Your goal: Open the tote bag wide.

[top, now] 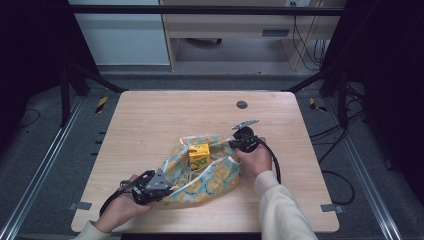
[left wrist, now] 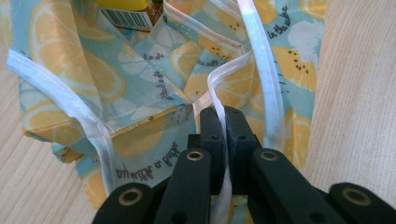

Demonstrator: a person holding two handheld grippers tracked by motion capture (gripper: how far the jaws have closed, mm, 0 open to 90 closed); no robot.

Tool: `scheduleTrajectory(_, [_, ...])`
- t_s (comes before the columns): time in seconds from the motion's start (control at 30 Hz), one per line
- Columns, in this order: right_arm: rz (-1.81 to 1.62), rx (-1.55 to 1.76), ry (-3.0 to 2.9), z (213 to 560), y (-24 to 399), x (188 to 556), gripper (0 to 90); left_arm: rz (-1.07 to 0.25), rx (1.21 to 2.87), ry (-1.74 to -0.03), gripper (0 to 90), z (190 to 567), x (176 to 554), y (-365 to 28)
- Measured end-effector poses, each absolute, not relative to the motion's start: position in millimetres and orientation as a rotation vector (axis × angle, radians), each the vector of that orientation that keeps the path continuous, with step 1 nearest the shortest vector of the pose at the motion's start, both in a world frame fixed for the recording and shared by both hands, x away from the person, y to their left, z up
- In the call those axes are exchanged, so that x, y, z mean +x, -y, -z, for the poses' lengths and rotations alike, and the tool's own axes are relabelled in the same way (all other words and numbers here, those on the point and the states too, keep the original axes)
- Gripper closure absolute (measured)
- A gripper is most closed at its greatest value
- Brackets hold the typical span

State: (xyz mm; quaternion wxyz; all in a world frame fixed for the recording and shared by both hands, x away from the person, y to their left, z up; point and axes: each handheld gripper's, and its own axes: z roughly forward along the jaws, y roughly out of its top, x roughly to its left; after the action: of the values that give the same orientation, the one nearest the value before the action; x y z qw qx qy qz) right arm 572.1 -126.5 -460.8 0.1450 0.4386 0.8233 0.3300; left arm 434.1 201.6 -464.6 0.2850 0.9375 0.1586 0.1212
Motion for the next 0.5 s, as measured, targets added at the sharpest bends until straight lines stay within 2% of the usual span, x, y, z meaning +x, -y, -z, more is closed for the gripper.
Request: scheduleTrajectory(0.5, [-0.9, 1.21, -2.402, 464, 127, 561, 82.2, -0.323, 2.53, -0.419, 87.6, 469, 433, -202])
